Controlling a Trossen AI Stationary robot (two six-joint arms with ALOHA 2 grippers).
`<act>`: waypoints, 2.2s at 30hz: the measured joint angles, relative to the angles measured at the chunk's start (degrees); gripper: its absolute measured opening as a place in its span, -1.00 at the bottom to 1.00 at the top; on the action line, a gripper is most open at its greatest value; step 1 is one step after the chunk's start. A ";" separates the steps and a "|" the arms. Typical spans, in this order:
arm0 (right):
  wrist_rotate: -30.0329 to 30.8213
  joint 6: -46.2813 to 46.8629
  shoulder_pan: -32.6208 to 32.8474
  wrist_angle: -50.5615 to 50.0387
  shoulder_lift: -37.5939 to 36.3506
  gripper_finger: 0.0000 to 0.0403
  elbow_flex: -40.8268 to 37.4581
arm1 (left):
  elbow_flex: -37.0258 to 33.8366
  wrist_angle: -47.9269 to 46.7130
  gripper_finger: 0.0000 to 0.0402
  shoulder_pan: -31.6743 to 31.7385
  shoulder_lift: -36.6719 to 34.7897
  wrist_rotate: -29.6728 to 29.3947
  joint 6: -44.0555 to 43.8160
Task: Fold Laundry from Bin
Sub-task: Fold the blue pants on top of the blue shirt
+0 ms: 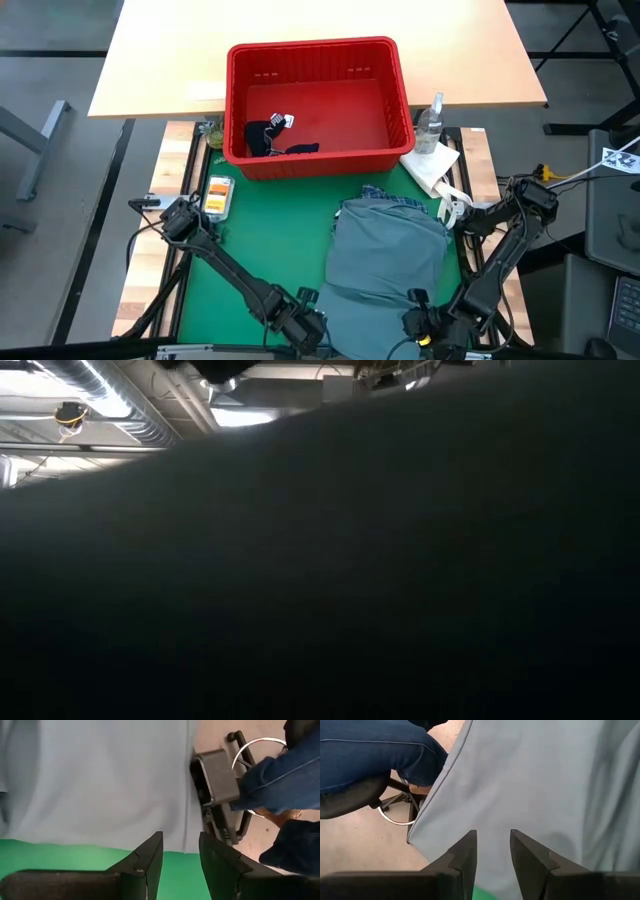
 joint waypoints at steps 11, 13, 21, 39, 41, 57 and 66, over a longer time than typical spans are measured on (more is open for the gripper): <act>-0.15 -0.02 0.09 0.33 0.02 -0.14 0.00 | 0.00 1.00 -0.01 -2.41 0.44 -0.59 -1.22; -0.17 -0.04 0.09 0.38 0.02 -0.02 0.00 | 0.00 1.75 0.06 -2.83 0.44 -1.61 -0.67; -5.74 -4.30 1.68 16.30 3.61 0.22 0.00 | 0.00 2.49 0.14 -4.06 0.46 -6.10 3.52; -0.86 -13.99 7.72 20.41 9.88 0.23 0.00 | -0.02 2.89 0.10 -4.14 0.46 -6.79 3.43; 0.09 -15.45 8.26 20.33 10.66 0.23 0.00 | -0.02 2.88 0.10 -4.14 0.46 -6.78 3.40; 4.11 -22.97 8.35 14.33 16.83 0.23 0.07 | -0.04 2.86 0.10 -4.01 0.46 -6.80 1.55; 4.48 -25.53 8.40 9.65 16.85 0.23 0.18 | -0.04 2.86 0.10 -4.03 0.46 -6.80 1.81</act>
